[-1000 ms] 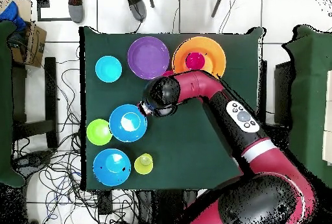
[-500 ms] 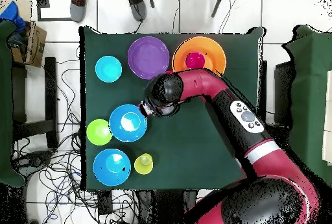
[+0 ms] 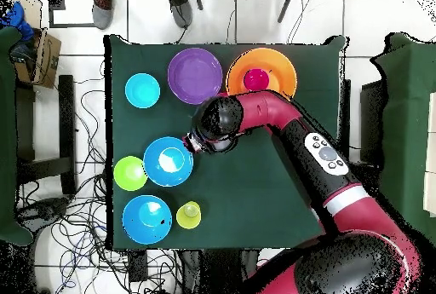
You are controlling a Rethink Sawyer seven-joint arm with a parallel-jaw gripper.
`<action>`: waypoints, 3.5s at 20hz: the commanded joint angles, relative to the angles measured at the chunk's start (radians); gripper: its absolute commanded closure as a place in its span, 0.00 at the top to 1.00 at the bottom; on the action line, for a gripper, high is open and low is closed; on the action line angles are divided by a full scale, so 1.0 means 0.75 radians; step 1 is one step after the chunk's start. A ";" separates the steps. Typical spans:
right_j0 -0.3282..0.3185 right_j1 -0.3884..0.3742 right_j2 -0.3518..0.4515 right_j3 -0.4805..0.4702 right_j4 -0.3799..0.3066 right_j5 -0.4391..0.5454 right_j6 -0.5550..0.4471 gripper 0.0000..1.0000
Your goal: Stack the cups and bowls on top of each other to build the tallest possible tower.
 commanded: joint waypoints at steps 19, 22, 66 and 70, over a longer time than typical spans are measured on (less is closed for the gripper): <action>0.016 0.161 -0.002 0.048 -0.127 -0.047 -0.421 1.00; 0.007 0.185 -0.016 0.056 -0.173 -0.122 -0.412 1.00; -0.025 0.244 -0.024 0.111 -0.295 -0.260 -0.381 1.00; -0.029 0.246 -0.009 0.115 -0.277 -0.250 -0.389 1.00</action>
